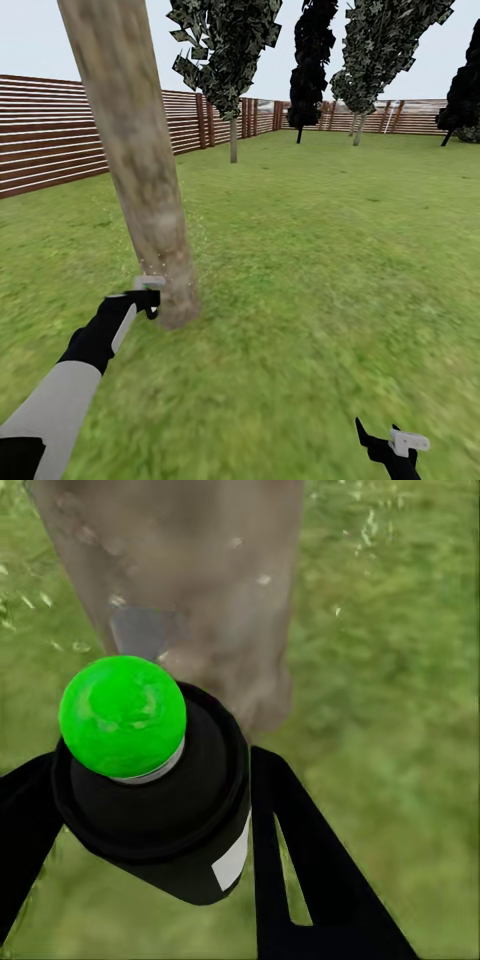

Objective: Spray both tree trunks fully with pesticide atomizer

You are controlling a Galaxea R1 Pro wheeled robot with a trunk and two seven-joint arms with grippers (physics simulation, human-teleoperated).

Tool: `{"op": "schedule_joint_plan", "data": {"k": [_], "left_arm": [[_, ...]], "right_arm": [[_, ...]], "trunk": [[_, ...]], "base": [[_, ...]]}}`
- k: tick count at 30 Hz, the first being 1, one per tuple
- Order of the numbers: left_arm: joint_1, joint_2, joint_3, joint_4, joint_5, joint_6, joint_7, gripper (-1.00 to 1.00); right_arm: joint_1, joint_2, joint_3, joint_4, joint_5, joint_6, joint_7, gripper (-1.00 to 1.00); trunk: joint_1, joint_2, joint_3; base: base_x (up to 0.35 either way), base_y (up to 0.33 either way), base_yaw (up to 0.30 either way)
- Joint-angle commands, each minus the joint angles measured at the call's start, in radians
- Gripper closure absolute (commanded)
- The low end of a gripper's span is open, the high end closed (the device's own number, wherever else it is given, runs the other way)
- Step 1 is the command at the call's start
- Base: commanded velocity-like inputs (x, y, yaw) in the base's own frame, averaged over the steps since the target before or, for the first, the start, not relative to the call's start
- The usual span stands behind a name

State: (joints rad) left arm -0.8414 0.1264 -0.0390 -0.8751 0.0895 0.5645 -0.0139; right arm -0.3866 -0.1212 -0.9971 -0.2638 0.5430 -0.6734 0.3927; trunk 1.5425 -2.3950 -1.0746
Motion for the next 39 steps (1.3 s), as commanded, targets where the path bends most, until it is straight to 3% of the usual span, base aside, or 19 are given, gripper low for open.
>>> {"op": "schedule_joint_plan", "data": {"k": [1, 2, 4, 6, 10, 11, 13, 16, 17, 19, 23, 25, 28, 30, 31, 32, 35, 37, 39], "left_arm": [[0.0, 0.006, 0.002, -0.001, 0.001, -0.001, 0.002, 1.0], [-0.002, 0.011, 0.003, -0.002, -0.001, -0.001, 0.005, 1.0], [-0.01, 0.053, 0.009, -0.002, -0.001, 0.001, 0.009, 1.0], [-0.012, 0.061, 0.009, -0.003, -0.001, 0.019, 0.011, 1.0], [0.001, 0.028, 0.002, -0.165, 0.004, 0.115, 0.012, 1.0], [0.001, 0.005, 0.0, -0.178, 0.002, 0.121, 0.012, 1.0], [-0.002, 0.0, 0.003, -0.189, 0.0, 0.157, 0.011, 1.0], [-0.014, 0.09, 0.067, -0.182, 0.003, 0.172, 0.009, 1.0], [-0.013, 0.096, 0.076, -0.186, 0.001, 0.173, 0.01, 1.0], [-0.007, 0.092, 0.076, -0.19, 0.002, 0.173, 0.014, 1.0], [-0.003, 0.035, 0.021, -0.236, 0.001, 0.176, 0.015, 1.0], [-0.013, 0.045, 0.012, -0.247, 0.001, 0.178, 0.013, 1.0], [-0.016, 0.092, 0.075, -0.254, 0.01, 0.207, 0.005, 1.0], [-0.01, 0.083, 0.061, -0.316, 0.013, 0.273, 0.003, 1.0], [-0.008, 0.068, 0.016, -0.35, 0.014, 0.285, 0.004, 1.0], [-0.007, 0.05, -0.005, -0.366, 0.014, 0.288, 0.004, 1.0], [-0.013, -0.027, -0.031, -0.39, 0.005, 0.325, 0.006, 1.0], [-0.015, -0.023, -0.027, -0.406, 0.002, 0.336, 0.006, 1.0], [-0.023, 0.017, 0.048, -0.412, 0.003, 0.341, 0.005, 1.0]], "right_arm": [[0.0, 0.0, 0.0, 0.0, 0.0, 0.0, 0.0, -1.0], [0.0, 0.0, 0.0, 0.0, 0.0, 0.0, 0.0, -1.0], [0.0, 0.0, 0.0, 0.0, 0.0, 0.0, 0.0, -1.0], [0.0, 0.0, 0.0, 0.0, 0.0, 0.0, 0.0, -1.0], [0.0, 0.0, 0.0, 0.0, 0.0, 0.0, 0.0, -1.0], [0.0, 0.0, 0.0, 0.0, 0.0, 0.0, 0.0, -1.0], [0.0, 0.0, 0.0, 0.0, 0.0, 0.0, 0.0, -1.0], [0.0, 0.0, 0.0, 0.0, 0.0, 0.0, 0.0, -1.0], [0.0, 0.0, 0.0, 0.0, 0.0, 0.0, 0.0, -1.0], [0.0, 0.0, 0.0, 0.0, 0.0, 0.0, 0.0, -1.0], [0.0, 0.0, 0.0, 0.0, 0.0, 0.0, 0.0, -1.0], [0.0, 0.0, 0.0, 0.0, 0.0, 0.0, -0.001, -1.0], [0.0, 0.0, 0.0, 0.0, 0.0, 0.0, -0.001, -1.0], [0.0, 0.0, 0.0, 0.0, -0.001, 0.0, -0.001, -1.0], [0.0, 0.0, 0.0, 0.0, -0.001, 0.0, -0.001, -1.0], [0.0, 0.0, 0.0, 0.0, -0.001, 0.0, -0.001, -1.0], [0.0, 0.0, 0.0, 0.0, -0.001, 0.0, -0.001, -1.0], [0.0, 0.0, 0.0, 0.0, -0.002, 0.0, -0.001, -1.0], [0.0, 0.0, 0.0, 0.0, -0.002, 0.0, 0.0, -1.0]], "trunk": [[0.0, 0.0, 0.0], [0.0, 0.0, 0.0], [0.0, 0.0, 0.0], [0.0, 0.0, 0.0], [0.0, 0.0, 0.0], [0.0, 0.0, 0.0], [0.0, 0.0, 0.0], [0.0, 0.0, 0.0], [0.0, 0.0, 0.0], [0.0, 0.0, 0.0], [0.0, 0.0, 0.0], [0.0, 0.0, 0.0], [0.0, 0.0, 0.0], [0.0, 0.0, 0.0], [0.0, 0.0, 0.0], [0.0, 0.0, 0.0], [0.0, 0.0, 0.0], [0.0, 0.0, 0.0], [0.0, 0.0, 0.0]], "base": [[0.091, 0.016, 0.0], [0.047, 0.008, 0.0], [0.012, 0.002, 0.0], [0.002, 0.0, 0.0], [-0.164, 0.0, 0.0], [-0.112, 0.0, 0.0], [-0.041, 0.0, 0.0], [-0.004, 0.0, 0.0], [0.0, 0.0, 0.0], [-0.094, 0.0, 0.0], [-0.206, 0.0, 0.0], [-0.016, 0.0, 0.0], [-0.002, 0.0, 0.0], [-0.066, 0.0, 0.0], [-0.274, 0.0, 0.0], [-0.308, 0.0, 0.0], [-0.144, 0.0, 0.0], [-0.011, 0.0, 0.0], [-0.002, 0.0, 0.0]]}}
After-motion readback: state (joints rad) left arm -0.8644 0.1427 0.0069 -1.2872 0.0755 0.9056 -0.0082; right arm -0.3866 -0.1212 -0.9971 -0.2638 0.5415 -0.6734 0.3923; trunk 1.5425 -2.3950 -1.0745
